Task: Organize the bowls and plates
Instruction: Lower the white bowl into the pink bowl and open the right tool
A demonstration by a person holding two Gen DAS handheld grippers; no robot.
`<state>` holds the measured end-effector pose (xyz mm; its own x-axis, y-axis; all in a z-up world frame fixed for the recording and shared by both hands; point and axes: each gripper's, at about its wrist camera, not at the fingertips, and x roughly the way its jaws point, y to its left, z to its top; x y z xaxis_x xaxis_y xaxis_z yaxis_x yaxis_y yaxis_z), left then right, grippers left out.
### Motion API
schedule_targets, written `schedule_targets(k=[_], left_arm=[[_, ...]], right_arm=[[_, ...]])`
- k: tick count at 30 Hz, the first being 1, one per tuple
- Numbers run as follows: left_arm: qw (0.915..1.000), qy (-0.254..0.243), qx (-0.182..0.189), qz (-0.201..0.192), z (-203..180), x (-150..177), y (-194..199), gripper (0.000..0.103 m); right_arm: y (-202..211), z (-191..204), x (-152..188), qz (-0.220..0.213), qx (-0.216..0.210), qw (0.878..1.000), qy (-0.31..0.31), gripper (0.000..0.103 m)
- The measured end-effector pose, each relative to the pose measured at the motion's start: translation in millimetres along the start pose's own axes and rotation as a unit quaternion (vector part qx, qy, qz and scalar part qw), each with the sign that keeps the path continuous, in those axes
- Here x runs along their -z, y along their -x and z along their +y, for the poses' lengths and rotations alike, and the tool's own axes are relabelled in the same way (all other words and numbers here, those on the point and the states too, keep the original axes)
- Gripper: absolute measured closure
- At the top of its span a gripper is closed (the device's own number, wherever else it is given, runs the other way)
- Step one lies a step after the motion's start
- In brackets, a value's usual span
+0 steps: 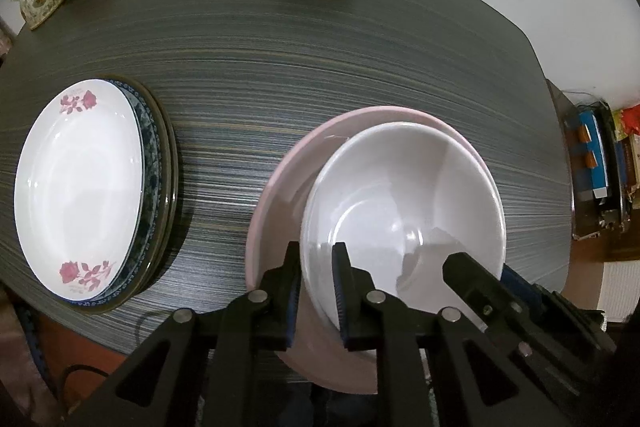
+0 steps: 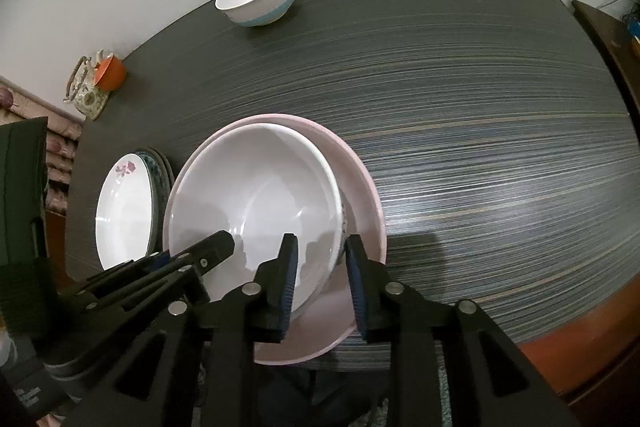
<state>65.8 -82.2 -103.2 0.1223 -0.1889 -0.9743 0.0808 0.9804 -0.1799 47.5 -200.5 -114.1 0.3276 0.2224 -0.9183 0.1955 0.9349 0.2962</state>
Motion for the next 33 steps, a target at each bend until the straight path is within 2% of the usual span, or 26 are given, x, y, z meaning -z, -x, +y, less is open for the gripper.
schedule_targets(k=[11, 16, 25, 33], left_arm=[[0.9994, 0.017, 0.015, 0.026, 7.7, -12.5, -4.3, 0.081], [0.9996, 0.012, 0.020, 0.019, 7.1, -8.5, -2.9, 0.078], [0.9994, -0.009, 0.019, -0.029, 4.0, -0.2, 9.6, 0.075], [0.9961, -0.031, 0.023, -0.080, 0.2, 10.2, 19.8, 0.065]], right_arm=[[0.6, 1.0, -2.0, -0.003, 0.003, 1.000, -0.004, 0.074], [2.7, -4.0, -1.2, -0.005, -0.002, 1.000, -0.010, 0.074], [9.6, -4.1, 5.2, -0.026, 0.001, 1.000, 0.003, 0.074], [26.0, -5.2, 12.3, -0.086, -0.003, 0.996, 0.025, 0.071]])
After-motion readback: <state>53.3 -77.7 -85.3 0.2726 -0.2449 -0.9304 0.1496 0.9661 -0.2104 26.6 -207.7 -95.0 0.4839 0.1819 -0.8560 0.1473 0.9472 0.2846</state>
